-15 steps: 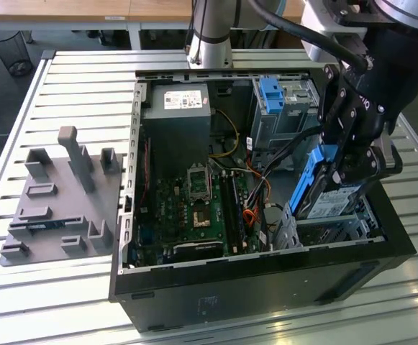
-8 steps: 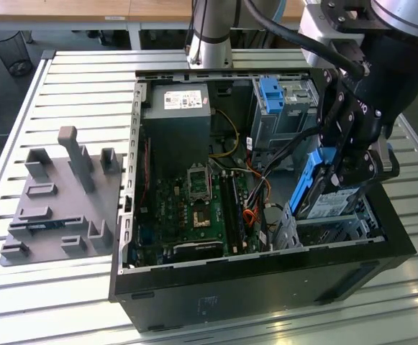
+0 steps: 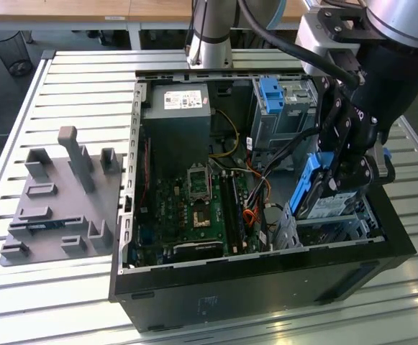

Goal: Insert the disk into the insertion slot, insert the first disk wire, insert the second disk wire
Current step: 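Insert the disk into the insertion slot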

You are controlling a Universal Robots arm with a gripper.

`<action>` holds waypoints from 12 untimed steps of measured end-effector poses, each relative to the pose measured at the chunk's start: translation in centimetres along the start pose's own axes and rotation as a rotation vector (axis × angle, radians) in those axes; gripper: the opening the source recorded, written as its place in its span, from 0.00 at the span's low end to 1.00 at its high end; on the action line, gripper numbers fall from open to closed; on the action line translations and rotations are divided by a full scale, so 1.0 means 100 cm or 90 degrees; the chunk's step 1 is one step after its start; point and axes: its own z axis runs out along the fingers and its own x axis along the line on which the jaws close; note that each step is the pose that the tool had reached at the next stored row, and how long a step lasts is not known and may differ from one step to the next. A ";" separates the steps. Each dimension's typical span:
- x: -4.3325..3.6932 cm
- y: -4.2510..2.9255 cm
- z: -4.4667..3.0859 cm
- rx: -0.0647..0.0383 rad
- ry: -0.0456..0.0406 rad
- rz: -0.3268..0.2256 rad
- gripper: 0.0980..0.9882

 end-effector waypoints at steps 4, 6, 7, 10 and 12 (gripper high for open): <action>0.0000 0.0000 0.0037 -0.002 0.0001 0.000 0.30; 0.0000 0.0000 0.0055 -0.002 0.0001 0.000 0.30; 0.0000 0.0000 0.0063 -0.002 0.0001 0.000 0.30; 0.0000 0.0000 0.0088 -0.003 0.0001 0.000 0.30; 0.0001 0.0000 0.0107 -0.003 0.0001 0.000 0.30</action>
